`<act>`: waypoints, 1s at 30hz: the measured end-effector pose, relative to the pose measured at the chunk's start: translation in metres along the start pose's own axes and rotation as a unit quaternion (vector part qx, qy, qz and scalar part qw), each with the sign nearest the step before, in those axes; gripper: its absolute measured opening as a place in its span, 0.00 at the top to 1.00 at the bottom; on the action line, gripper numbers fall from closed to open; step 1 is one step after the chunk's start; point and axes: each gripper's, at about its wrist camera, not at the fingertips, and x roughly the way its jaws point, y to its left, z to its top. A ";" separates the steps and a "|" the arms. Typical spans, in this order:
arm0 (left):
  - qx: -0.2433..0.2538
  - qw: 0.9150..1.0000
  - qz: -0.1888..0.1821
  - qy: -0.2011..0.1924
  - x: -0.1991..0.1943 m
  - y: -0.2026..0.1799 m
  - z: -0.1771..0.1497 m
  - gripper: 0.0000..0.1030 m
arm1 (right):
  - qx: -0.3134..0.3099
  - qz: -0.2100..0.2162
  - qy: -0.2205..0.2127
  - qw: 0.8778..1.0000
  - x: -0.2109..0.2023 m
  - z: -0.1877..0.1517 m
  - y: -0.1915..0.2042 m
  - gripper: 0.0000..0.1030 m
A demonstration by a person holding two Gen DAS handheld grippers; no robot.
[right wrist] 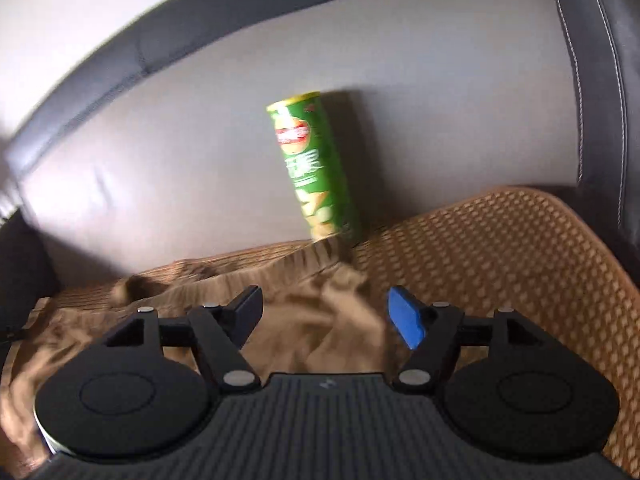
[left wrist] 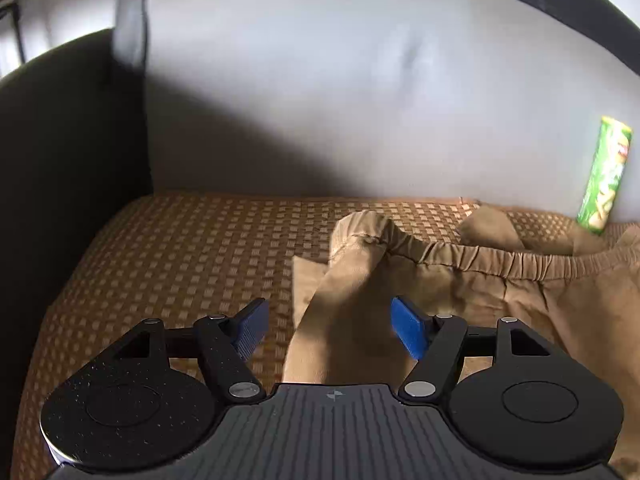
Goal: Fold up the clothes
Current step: 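Grasp the elastic waistband of the tan trousers with both grippers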
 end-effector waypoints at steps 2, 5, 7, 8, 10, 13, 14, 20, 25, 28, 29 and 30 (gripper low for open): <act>0.010 1.000 -0.023 0.002 0.008 0.000 0.001 0.20 | -0.002 -0.006 0.010 1.000 0.018 0.002 0.009 0.26; 0.020 1.000 -0.016 0.011 0.025 -0.004 0.003 0.16 | 0.007 0.023 0.025 0.999 0.038 0.000 0.012 0.26; 0.014 1.000 -0.014 0.017 0.034 -0.006 0.005 0.16 | 0.015 0.038 0.028 0.999 0.044 -0.001 0.015 0.22; 0.008 1.000 -0.016 0.018 0.039 -0.006 0.007 0.16 | 0.015 0.036 0.028 0.999 0.047 -0.001 0.019 0.22; -0.009 1.000 -0.020 0.016 0.044 -0.009 0.011 0.21 | 0.005 0.030 0.038 0.999 0.055 -0.001 0.026 0.22; -0.042 0.999 -0.025 0.022 0.049 -0.012 0.015 0.78 | 0.003 0.027 0.061 0.998 0.059 -0.001 0.033 0.88; -0.044 0.999 -0.021 0.010 0.043 -0.013 0.015 0.82 | 0.008 0.027 0.068 0.997 0.059 0.000 0.033 0.93; -0.063 0.997 0.001 -0.045 0.023 -0.001 0.029 0.95 | 0.020 0.086 -0.024 0.996 0.006 0.035 0.038 0.96; -0.071 0.997 0.030 -0.025 0.060 0.003 0.038 0.94 | -0.007 0.062 -0.034 0.997 0.035 0.054 0.054 0.96; -0.046 0.997 0.058 -0.003 0.090 -0.003 0.030 0.92 | -0.010 0.017 0.009 1.000 0.087 0.033 0.054 0.95; -0.042 0.997 0.066 0.003 0.099 -0.003 0.025 0.89 | -0.010 0.002 0.025 1.000 0.105 0.025 0.053 0.95; -0.036 0.996 0.075 0.009 0.106 -0.003 0.021 0.86 | -0.014 -0.014 0.046 0.999 0.122 0.015 0.053 0.92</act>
